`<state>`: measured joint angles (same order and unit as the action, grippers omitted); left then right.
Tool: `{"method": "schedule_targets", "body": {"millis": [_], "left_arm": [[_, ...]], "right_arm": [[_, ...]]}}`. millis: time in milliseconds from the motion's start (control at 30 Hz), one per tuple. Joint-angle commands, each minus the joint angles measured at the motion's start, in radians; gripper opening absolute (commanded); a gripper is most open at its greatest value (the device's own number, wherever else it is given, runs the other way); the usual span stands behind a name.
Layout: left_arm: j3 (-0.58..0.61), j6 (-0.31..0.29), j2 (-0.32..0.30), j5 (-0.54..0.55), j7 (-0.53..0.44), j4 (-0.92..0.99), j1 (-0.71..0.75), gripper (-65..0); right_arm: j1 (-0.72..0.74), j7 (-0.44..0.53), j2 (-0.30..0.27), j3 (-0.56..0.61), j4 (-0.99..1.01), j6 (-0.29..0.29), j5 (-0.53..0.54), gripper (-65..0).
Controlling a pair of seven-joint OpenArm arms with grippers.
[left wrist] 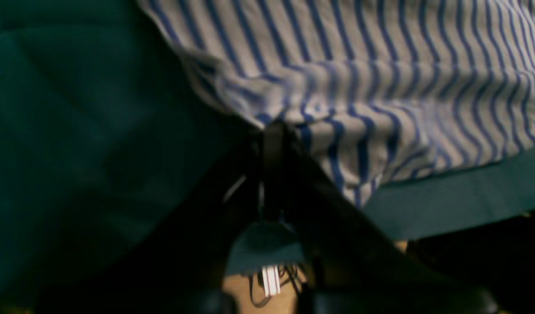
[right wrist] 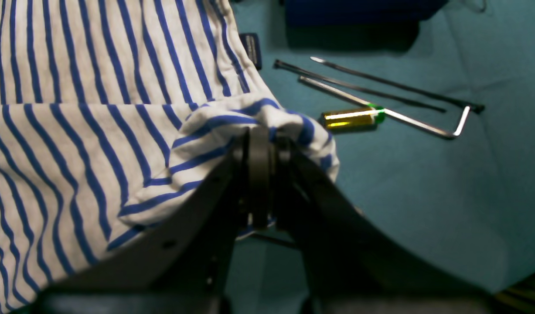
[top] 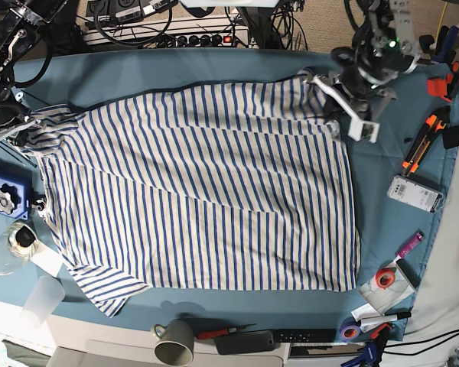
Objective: Fold the T-shirt properly
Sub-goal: 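Lay the shoulder edge down over the shirt's middle with both grippers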
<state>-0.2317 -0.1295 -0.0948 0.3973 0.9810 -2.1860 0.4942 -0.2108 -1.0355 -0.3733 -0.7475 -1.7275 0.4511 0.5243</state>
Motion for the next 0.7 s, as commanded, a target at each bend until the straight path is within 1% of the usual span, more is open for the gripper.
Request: {"method": "schedule_targets", "body": {"millis": [0,33,100,167,233,267,333,433,500,567,667], "left_arm": [[-0.014,-0.001,-0.005,0.007,-0.012,-0.029,0.007,-65.0],[-0.022,-0.001,-0.006,0.008,-0.013,-0.034,0.010,-65.0],[-0.034,-0.001,-0.008,0.007,-0.013,-0.036,0.010,-65.0],[-0.035,-0.001,-0.008,0.010,-0.013,-0.036,0.010,-65.0],[-0.035,-0.003,-0.008,0.040,-0.014,-0.036,0.010,-65.0],[-0.035,-0.014,-0.008,0.054,-0.025,-0.036,0.010,-65.0],[-0.035,-0.056,-0.008,0.076,-0.063,-0.036,0.009,-65.0],[-0.035,-0.086,-0.008,0.098,-0.111,-0.036,0.002,-65.0],[-0.035,-0.102,-0.008,0.097,-0.128,-0.036,-0.007,-65.0],[-0.035,-0.104,-0.008,0.096,-0.135,-0.036,-0.025,-65.0],[-0.035,-0.103,-0.008,0.043,-0.168,-0.036,-0.053,-65.0]], "right_arm": [[0.009,0.026,-0.023,-0.006,-0.014,0.016,0.028,-65.0],[0.009,0.025,-0.023,-0.006,-0.014,0.029,0.048,-65.0],[0.009,0.023,-0.023,-0.006,-0.014,0.035,0.084,-65.0],[0.009,0.023,-0.023,-0.006,-0.014,0.035,0.089,-65.0],[0.009,0.025,-0.023,-0.006,-0.014,0.035,0.089,-65.0],[0.009,0.030,-0.023,-0.006,-0.014,0.035,0.089,-65.0],[0.009,0.057,-0.024,-0.006,-0.014,0.035,0.089,-65.0],[0.016,0.089,-0.024,-0.007,-0.014,0.035,0.088,-65.0],[0.031,0.088,-0.023,-0.007,-0.014,0.035,0.088,-65.0],[0.053,0.089,-0.024,-0.007,-0.014,0.035,0.088,-65.0],[0.085,0.089,-0.024,-0.007,-0.014,0.034,0.085,-65.0]]}}
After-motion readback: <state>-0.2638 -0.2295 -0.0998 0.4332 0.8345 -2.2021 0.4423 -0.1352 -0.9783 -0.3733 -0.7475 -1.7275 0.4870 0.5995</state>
